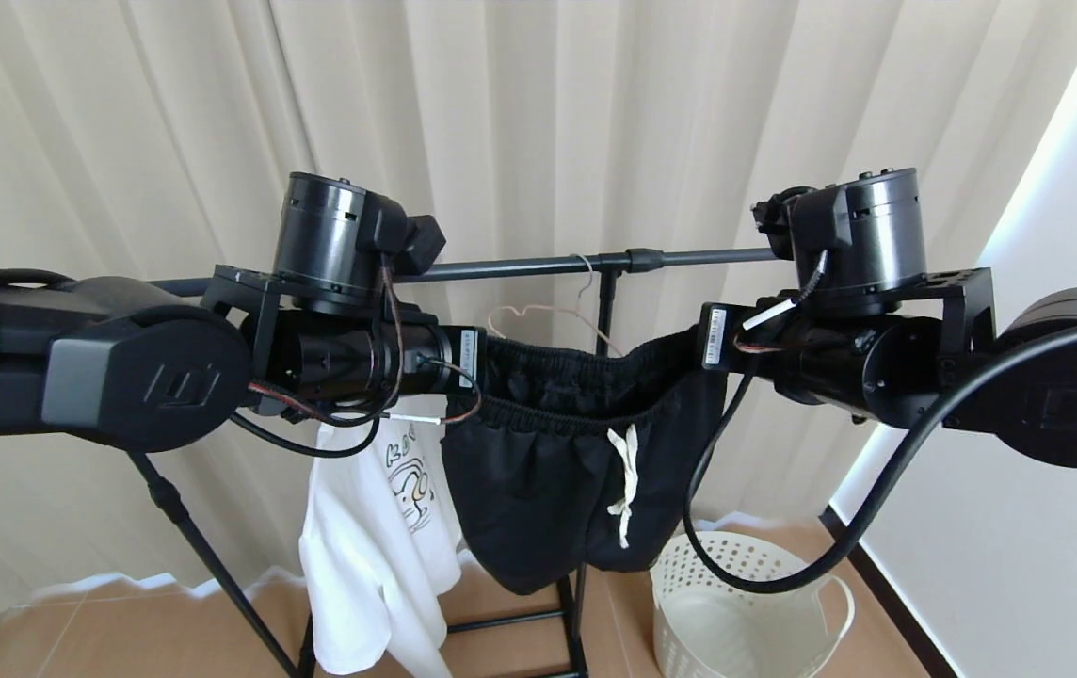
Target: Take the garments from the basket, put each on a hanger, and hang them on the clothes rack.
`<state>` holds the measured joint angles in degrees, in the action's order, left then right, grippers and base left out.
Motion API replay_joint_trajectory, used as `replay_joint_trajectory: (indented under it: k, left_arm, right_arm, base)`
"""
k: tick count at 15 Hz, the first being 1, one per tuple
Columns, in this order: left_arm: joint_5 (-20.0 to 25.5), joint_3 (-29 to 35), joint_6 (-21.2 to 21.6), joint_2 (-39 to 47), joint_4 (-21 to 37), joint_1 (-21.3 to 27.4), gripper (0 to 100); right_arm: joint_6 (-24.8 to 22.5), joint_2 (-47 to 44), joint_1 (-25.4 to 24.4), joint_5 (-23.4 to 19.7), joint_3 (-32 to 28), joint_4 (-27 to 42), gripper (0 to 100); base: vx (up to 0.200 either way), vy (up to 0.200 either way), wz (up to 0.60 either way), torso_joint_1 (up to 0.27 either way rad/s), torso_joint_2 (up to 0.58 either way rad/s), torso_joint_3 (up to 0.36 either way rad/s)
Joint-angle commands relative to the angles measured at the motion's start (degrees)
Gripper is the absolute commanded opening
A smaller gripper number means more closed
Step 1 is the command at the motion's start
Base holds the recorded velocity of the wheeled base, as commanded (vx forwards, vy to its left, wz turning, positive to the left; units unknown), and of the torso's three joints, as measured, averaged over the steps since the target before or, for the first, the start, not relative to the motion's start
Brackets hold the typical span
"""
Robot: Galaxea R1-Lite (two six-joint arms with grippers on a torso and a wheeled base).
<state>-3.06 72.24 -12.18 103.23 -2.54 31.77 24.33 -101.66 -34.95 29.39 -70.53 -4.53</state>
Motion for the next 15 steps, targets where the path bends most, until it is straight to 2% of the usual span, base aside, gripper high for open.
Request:
replay_joint_trajectory:
  k: [1,2,5,9,11,14,15]
  left_arm:
    - [-0.1,0.6,-1.6,1.1,0.0,0.4,0]
    - [0.0,0.8,-3.3,1.1,0.0,0.8,0]
    - [-0.3,1.8,-3.8,0.7,0.0,1.1,0]
    - [-0.6,2.0,-5.9,0.8,-1.2,1.7,0]
    - [-1.9,2.1,-6.4,0.8,-2.1,1.8,0]
    - [-2.7,2.5,-6.5,0.8,-2.1,2.4,0]
    - [-2.7,2.6,-7.2,0.8,-2.2,2.4,0]
  right_arm:
    - [-0.4,1.3,-0.1,0.8,1.3,0.0,0]
    - [-1.3,1.4,-0.1,1.5,1.5,0.0,0]
    - [-4.2,2.1,0.0,2.5,3.9,-0.1,0]
    - [-5.8,3.3,0.0,2.7,6.1,-0.1,0]
    - [-6.1,3.7,0.0,2.7,6.9,-0.1,0]
    - [-9.1,5.2,0.0,2.6,9.7,-0.1,0]
    - [-10.2,5.4,0.0,2.5,11.4,-0.5,100]
  base:
    - [0.0,0.0,0.0,0.0,0.0,0.0]
    - [0.0,0.0,0.0,0.0,0.0,0.0]
    - [0.0,0.0,0.0,0.0,0.0,0.0]
    - [0.0,0.0,0.0,0.0,0.0,0.0]
    - [0.0,0.0,0.0,0.0,0.0,0.0]
    - [0.0,0.0,0.0,0.0,0.0,0.0]
    - [0.0,0.0,0.0,0.0,0.0,0.0]
